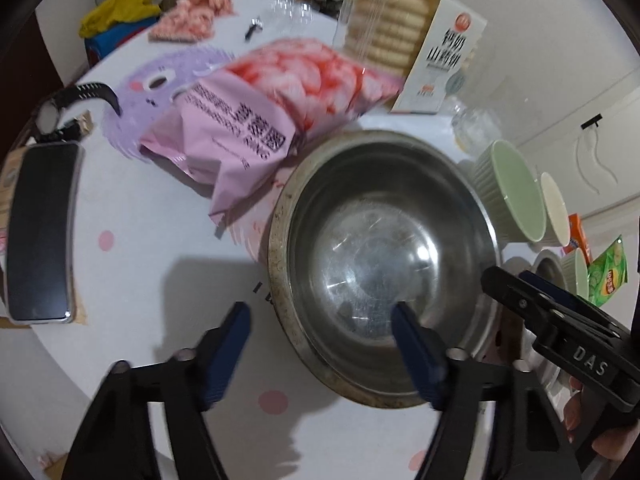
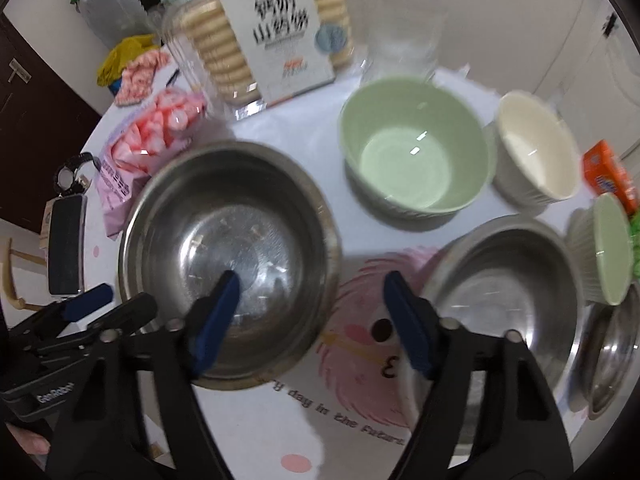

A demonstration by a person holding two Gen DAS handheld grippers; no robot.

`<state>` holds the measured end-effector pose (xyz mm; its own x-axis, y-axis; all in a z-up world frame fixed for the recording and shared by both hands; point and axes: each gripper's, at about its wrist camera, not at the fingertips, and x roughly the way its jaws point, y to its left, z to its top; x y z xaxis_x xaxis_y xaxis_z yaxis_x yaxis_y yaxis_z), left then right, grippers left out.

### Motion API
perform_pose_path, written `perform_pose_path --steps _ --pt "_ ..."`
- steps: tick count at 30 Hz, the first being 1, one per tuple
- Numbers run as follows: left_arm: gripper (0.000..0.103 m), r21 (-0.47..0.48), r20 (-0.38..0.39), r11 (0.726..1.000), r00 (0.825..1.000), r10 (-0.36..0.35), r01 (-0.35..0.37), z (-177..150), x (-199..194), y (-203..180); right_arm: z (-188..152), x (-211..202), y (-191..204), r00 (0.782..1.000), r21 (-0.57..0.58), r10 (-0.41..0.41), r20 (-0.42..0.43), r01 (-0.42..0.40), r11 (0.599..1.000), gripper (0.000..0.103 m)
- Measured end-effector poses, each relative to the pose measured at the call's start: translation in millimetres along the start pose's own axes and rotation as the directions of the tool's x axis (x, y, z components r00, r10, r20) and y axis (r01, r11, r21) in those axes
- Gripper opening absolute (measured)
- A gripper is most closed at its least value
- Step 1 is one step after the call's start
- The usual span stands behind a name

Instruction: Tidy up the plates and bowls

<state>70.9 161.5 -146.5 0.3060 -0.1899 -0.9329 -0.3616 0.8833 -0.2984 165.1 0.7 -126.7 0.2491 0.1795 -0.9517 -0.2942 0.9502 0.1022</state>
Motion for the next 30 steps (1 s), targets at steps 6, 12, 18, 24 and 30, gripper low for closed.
perform_pose_path --steps 6,12,18,24,30 --pt "0.022 -0.019 -0.087 1.000 0.996 0.008 -0.010 6 21 4 1 26 -5 0.996 0.023 0.000 -0.086 0.002 1.000 0.028" --pt "0.015 -0.041 -0.095 0.999 0.995 0.001 -0.005 6 22 10 -4 28 -14 0.996 0.049 -0.013 -0.087 0.018 0.999 0.017" --pt "0.014 -0.010 -0.062 1.000 0.998 -0.002 0.002 8 9 6 -12 19 -15 0.997 0.059 -0.016 -0.072 0.020 0.998 0.017" --pt "0.014 0.073 -0.025 0.997 0.999 -0.020 0.022 -8 -24 1 -33 -14 -10 1.000 0.065 -0.021 -0.015 0.022 0.998 0.017" --pt "0.014 0.139 -0.040 0.990 0.999 -0.021 0.027 -36 -37 -5 -78 -47 0 1.000 0.072 -0.017 0.011 0.016 0.997 0.018"
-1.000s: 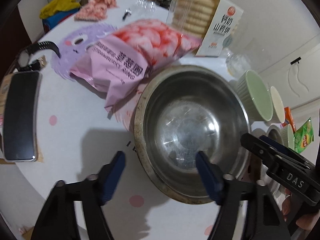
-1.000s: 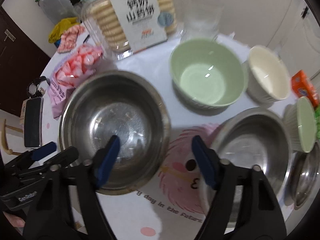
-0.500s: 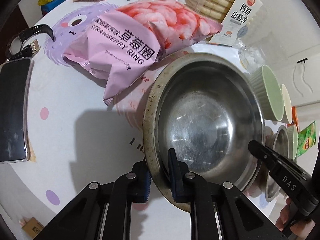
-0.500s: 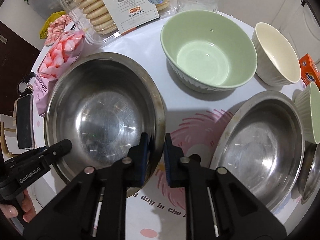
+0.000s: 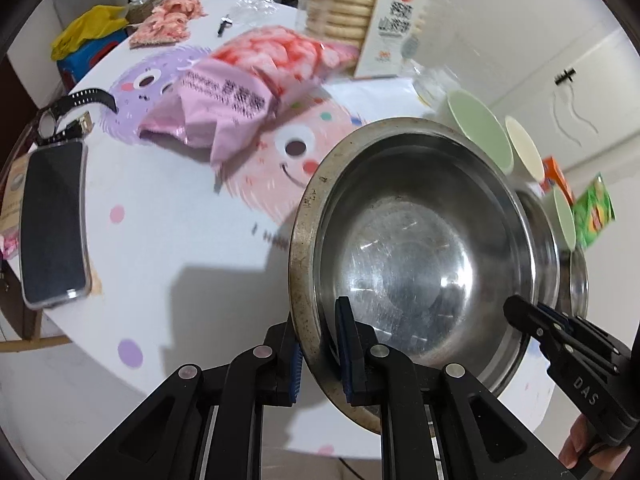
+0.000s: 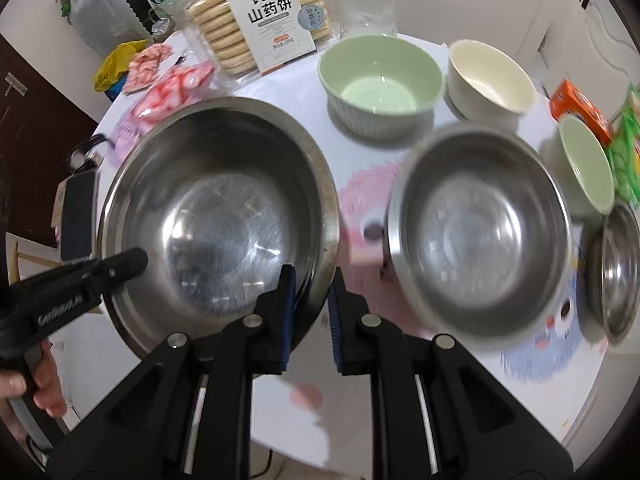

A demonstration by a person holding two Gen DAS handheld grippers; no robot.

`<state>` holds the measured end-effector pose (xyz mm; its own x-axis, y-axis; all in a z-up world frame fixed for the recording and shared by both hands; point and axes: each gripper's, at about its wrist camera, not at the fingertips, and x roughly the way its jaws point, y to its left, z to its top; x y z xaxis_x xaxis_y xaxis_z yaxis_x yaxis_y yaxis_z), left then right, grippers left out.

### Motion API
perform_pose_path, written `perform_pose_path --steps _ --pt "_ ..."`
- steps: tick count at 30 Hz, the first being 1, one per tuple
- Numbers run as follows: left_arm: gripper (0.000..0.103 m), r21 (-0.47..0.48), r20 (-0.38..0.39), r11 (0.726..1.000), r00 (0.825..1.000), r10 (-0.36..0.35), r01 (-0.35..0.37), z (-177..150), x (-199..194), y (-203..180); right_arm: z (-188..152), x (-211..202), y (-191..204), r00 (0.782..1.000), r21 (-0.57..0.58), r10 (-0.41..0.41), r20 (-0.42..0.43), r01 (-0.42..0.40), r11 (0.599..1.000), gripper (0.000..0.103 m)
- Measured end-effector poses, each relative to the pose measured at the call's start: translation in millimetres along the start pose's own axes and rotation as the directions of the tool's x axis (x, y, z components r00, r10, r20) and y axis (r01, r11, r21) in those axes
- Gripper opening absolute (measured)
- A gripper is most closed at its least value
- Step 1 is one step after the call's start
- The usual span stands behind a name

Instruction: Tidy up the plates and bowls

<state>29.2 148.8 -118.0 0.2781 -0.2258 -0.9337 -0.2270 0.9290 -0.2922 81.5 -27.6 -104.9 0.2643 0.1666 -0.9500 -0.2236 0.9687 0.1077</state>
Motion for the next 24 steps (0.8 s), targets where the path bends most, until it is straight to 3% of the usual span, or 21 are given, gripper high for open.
perform_pose_path --steps 11,21,24 --pt "0.014 0.093 -0.055 0.995 0.998 0.042 -0.037 -24 34 -20 -62 9 -19 0.999 0.063 -0.033 -0.033 0.035 0.997 0.020" --pt "0.015 0.152 -0.017 0.985 0.996 0.090 -0.086 -21 47 -36 -69 21 -27 0.998 0.076 -0.038 -0.041 0.041 0.996 0.022" --pt "0.021 0.166 -0.003 0.980 0.994 0.112 -0.110 -21 45 -33 -71 19 -26 0.999 0.068 -0.036 -0.029 0.038 0.997 0.029"
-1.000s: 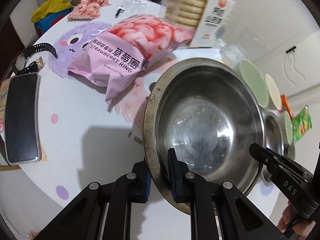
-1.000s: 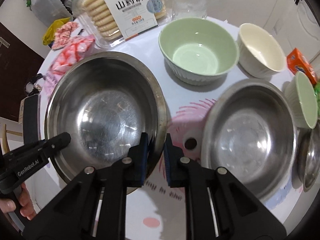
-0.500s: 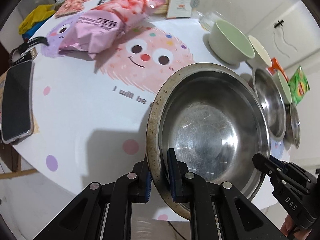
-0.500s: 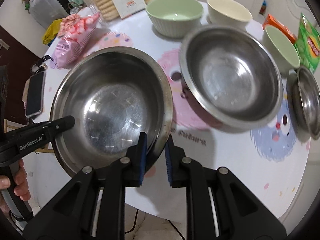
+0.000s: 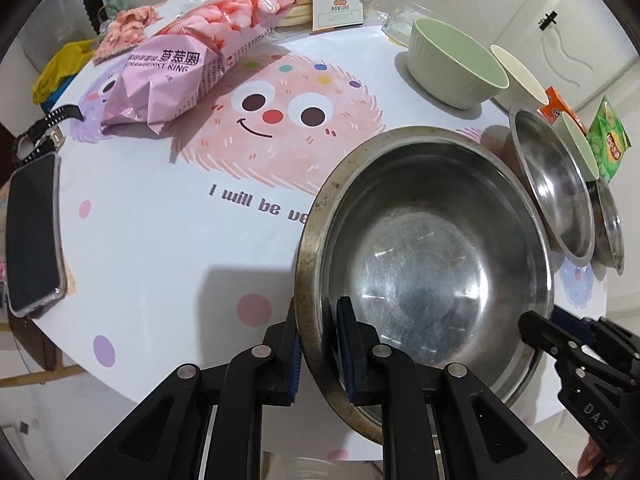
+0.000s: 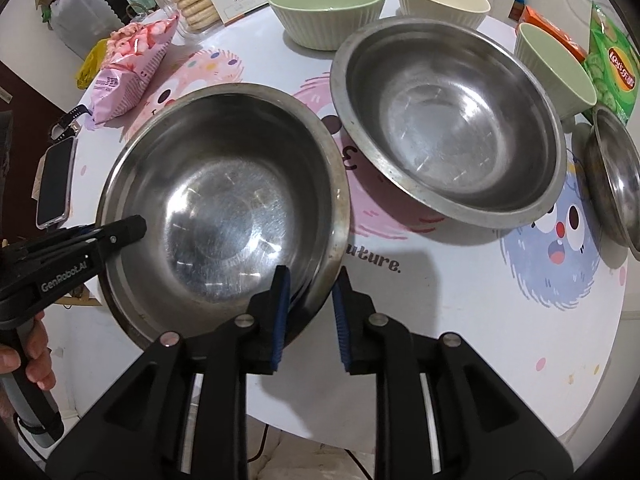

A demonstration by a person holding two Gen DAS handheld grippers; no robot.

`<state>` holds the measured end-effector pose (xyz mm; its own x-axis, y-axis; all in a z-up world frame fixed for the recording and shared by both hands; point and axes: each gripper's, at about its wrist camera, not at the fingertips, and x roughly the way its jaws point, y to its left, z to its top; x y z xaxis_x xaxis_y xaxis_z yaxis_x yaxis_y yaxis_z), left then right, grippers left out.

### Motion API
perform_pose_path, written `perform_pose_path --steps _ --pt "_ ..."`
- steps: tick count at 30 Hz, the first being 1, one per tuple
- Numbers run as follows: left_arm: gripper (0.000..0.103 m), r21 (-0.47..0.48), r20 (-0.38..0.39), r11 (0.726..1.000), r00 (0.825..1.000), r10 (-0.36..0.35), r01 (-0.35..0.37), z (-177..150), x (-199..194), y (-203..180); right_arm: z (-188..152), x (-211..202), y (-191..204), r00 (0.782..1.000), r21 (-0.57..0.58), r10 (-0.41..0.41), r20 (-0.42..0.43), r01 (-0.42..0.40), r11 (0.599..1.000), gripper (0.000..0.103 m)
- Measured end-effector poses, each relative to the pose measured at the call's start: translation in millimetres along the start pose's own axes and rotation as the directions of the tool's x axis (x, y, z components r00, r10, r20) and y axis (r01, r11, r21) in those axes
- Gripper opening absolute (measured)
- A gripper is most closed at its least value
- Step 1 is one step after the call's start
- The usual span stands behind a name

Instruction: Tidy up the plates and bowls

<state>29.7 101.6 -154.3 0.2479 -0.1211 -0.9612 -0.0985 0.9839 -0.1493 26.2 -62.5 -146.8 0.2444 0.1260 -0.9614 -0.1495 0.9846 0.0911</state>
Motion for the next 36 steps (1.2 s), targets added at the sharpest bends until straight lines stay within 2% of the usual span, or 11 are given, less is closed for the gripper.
perform_pose_path --steps 2,4,7,12,13,14,18,20,27,32,36 --pt "0.039 0.005 0.007 1.000 1.000 0.000 -0.001 -1 -3 3 -2 -3 -2 1.000 0.000 -0.007 0.008 0.007 1.000 0.041" --pt "0.068 -0.005 0.033 1.000 0.999 -0.021 0.021 -2 -11 9 -2 -8 -7 1.000 0.012 -0.010 0.019 0.010 1.000 0.047" --pt "0.082 -0.026 0.061 0.999 0.998 -0.029 0.031 -5 -23 19 -2 -17 -12 1.000 0.021 0.001 0.030 -0.001 1.000 0.056" --pt "0.091 0.000 0.093 0.999 0.995 -0.035 0.035 -3 -44 19 -5 -44 -27 0.996 0.048 0.003 0.091 -0.007 0.999 0.065" --pt "0.098 0.009 0.099 0.999 0.994 -0.047 0.046 -2 -50 17 -5 -50 -32 0.994 0.065 0.009 0.106 -0.016 0.998 0.067" --pt "0.103 0.017 0.103 0.998 0.993 -0.055 0.054 1 -53 13 -6 -56 -39 0.992 0.088 0.017 0.122 -0.028 0.996 0.078" --pt "0.103 0.073 0.139 0.994 0.986 -0.091 0.082 14 -66 -15 -7 -77 -64 0.984 0.173 0.013 0.179 -0.045 0.984 0.091" --pt "0.103 0.108 0.145 0.990 0.984 -0.107 0.092 21 -70 -30 -6 -84 -74 0.981 0.187 0.001 0.193 -0.038 0.982 0.103" --pt "0.103 0.222 0.113 0.966 0.981 -0.160 0.132 48 -63 -93 1 -93 -117 0.969 0.278 0.030 0.247 -0.100 0.955 0.103" --pt "0.103 0.258 0.036 0.954 0.985 -0.166 0.151 64 -43 -128 5 -87 -138 0.973 0.329 -0.014 0.231 -0.065 0.942 0.103" --pt "0.103 0.274 0.030 0.955 0.992 -0.122 0.109 75 -27 -147 13 -78 -147 0.980 0.347 -0.077 0.186 0.008 0.938 0.103"
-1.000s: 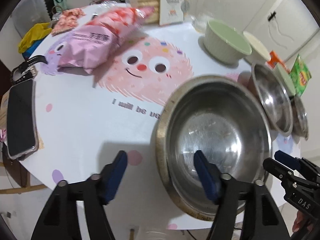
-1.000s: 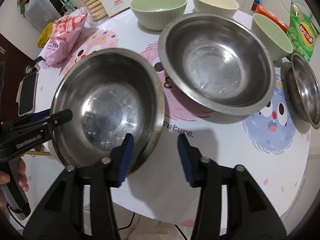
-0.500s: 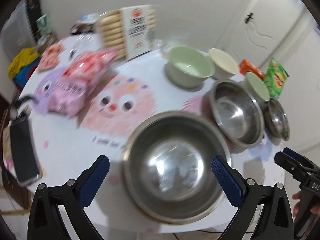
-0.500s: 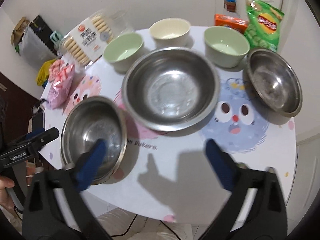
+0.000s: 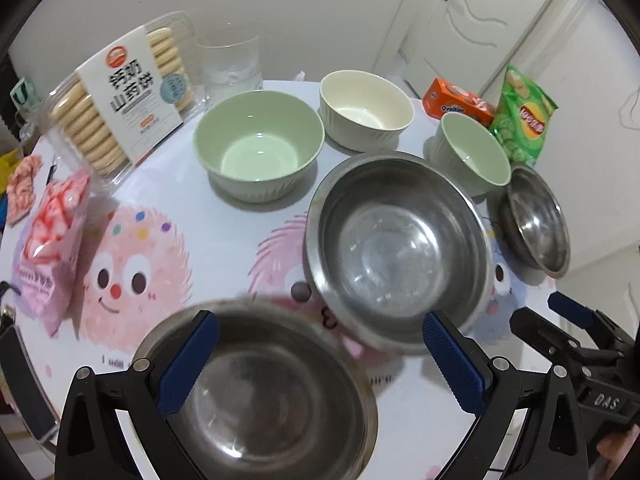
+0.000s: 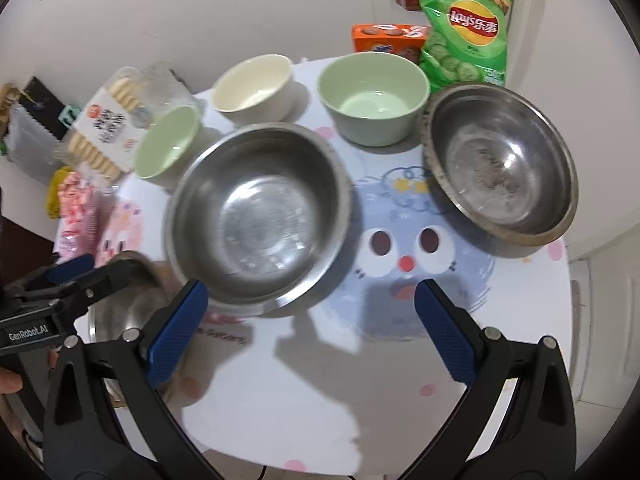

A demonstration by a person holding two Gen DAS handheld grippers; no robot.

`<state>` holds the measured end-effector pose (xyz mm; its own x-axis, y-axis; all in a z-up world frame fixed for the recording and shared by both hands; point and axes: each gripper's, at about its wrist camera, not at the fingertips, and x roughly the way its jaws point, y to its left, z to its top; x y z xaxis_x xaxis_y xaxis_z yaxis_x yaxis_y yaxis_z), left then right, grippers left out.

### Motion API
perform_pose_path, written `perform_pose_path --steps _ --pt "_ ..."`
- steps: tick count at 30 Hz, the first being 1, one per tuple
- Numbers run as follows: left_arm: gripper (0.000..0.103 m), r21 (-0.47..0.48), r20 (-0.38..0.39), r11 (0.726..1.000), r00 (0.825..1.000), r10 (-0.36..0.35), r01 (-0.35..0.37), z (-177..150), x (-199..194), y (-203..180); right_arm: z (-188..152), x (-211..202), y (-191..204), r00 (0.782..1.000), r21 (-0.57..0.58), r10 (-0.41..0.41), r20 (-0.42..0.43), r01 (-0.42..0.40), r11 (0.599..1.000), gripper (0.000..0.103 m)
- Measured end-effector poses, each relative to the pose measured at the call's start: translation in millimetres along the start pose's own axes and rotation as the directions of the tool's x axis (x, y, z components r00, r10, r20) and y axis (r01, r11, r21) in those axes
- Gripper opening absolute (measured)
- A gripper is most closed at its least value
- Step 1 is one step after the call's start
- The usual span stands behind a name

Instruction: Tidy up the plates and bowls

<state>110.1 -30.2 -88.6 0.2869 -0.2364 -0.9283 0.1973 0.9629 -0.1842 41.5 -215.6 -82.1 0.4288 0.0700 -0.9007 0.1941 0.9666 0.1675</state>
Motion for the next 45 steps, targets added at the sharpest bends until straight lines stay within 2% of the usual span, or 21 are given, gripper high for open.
perform_pose_path --steps 3,6,9,12,14,17,21,22,28,31,34,40,45 --pt "0.103 -0.024 -0.024 1.000 1.000 -0.014 0.014 7 12 1 6 10 -9 1.000 0.043 0.009 -0.017 -0.008 0.999 0.103" --pt "0.103 -0.056 -0.010 0.998 1.000 -0.006 0.005 15 21 5 12 17 -16 1.000 0.080 0.006 -0.018 -0.005 0.997 0.103" --pt "0.102 -0.081 -0.051 0.997 0.999 -0.014 0.010 23 31 9 19 28 -21 0.999 0.102 0.001 -0.039 0.002 0.995 0.102" --pt "0.100 -0.105 -0.084 0.994 0.996 -0.035 0.026 30 40 10 23 39 -30 0.997 0.158 0.034 -0.068 -0.022 0.987 0.093" --pt "0.097 -0.114 -0.090 0.993 0.996 -0.020 0.010 32 44 11 25 46 -35 0.995 0.188 0.043 -0.094 -0.024 0.982 0.084" --pt "0.087 -0.137 -0.106 0.990 0.994 -0.039 0.024 34 51 13 27 54 -41 0.991 0.220 0.055 -0.119 -0.028 0.975 0.081" --pt "0.059 -0.147 -0.136 0.989 0.990 -0.035 0.014 36 62 12 29 60 -41 0.989 0.211 0.062 -0.134 -0.033 0.977 0.075" --pt "0.053 -0.145 -0.146 0.989 0.989 -0.031 0.009 36 65 12 29 62 -41 0.988 0.214 0.061 -0.138 -0.030 0.976 0.070" --pt "0.033 -0.113 -0.173 0.994 0.985 -0.011 -0.009 37 73 6 32 73 -40 0.981 0.219 0.072 -0.181 -0.031 0.975 0.040" --pt "0.029 -0.105 -0.183 0.995 0.983 -0.018 -0.001 37 77 2 31 78 -41 0.977 0.228 0.077 -0.201 -0.030 0.973 0.038" --pt "0.014 -0.110 -0.181 0.994 0.983 -0.015 -0.005 39 79 1 31 83 -39 0.973 0.249 0.101 -0.206 -0.048 0.967 0.036" --pt "0.012 -0.124 -0.172 0.992 0.984 -0.042 0.020 39 77 5 32 84 -33 0.972 0.248 0.142 -0.187 -0.093 0.964 0.014" --pt "0.011 -0.124 -0.151 0.992 0.987 -0.056 0.037 39 69 3 32 80 -28 0.977 0.240 0.124 -0.171 -0.081 0.967 0.014"
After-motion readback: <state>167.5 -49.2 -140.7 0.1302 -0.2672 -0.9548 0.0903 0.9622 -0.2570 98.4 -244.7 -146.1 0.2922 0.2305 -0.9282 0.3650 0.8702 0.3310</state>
